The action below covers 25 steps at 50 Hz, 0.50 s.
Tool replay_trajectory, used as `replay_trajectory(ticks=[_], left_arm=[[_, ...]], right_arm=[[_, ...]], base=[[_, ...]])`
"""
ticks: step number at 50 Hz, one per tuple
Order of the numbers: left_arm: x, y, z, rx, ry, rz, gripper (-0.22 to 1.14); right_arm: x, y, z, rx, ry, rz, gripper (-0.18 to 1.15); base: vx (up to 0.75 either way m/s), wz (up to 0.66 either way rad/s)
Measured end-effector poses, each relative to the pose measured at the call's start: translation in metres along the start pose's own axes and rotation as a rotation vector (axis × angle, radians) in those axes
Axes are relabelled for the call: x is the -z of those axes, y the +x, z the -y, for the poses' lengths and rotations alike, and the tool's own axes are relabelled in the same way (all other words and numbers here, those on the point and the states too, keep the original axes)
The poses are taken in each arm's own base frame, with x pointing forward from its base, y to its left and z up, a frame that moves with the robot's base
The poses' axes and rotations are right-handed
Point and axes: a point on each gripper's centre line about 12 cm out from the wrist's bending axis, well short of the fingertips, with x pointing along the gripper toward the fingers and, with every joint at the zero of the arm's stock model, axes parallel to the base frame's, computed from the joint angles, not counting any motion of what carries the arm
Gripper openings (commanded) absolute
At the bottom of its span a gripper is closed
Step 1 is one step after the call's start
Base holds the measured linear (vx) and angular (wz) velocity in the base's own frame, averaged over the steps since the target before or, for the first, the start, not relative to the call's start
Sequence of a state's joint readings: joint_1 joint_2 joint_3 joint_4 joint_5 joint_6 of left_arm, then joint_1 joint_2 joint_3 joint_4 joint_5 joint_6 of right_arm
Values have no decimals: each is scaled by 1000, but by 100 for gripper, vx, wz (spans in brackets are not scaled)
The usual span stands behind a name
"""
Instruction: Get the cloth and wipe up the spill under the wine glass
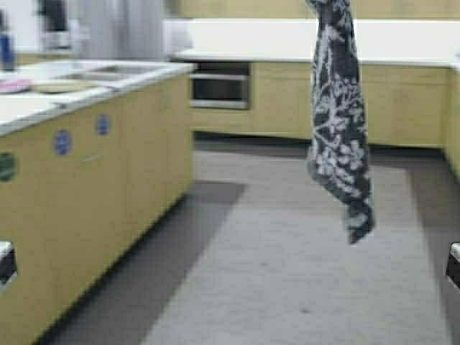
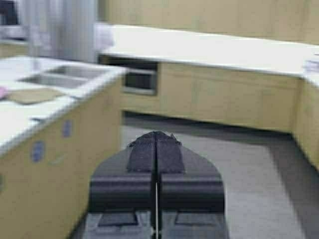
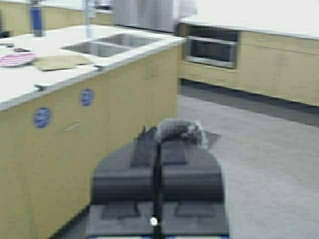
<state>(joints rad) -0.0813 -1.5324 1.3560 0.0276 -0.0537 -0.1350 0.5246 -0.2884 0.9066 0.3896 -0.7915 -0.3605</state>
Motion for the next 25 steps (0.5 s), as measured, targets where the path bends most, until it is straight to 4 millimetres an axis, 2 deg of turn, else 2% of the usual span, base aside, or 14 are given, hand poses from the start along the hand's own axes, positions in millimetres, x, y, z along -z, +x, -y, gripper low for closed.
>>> replay_trajectory(ticks=[11, 25], left_arm=[[0, 0, -1, -12, 6, 3, 2], [-4, -1, -12, -107, 7, 37, 2]], right_arm=[[4, 5, -2, -2, -3, -10, 7], [-7, 12, -5, -4, 5, 20, 7]], base=[[-2, 52], [0, 40]])
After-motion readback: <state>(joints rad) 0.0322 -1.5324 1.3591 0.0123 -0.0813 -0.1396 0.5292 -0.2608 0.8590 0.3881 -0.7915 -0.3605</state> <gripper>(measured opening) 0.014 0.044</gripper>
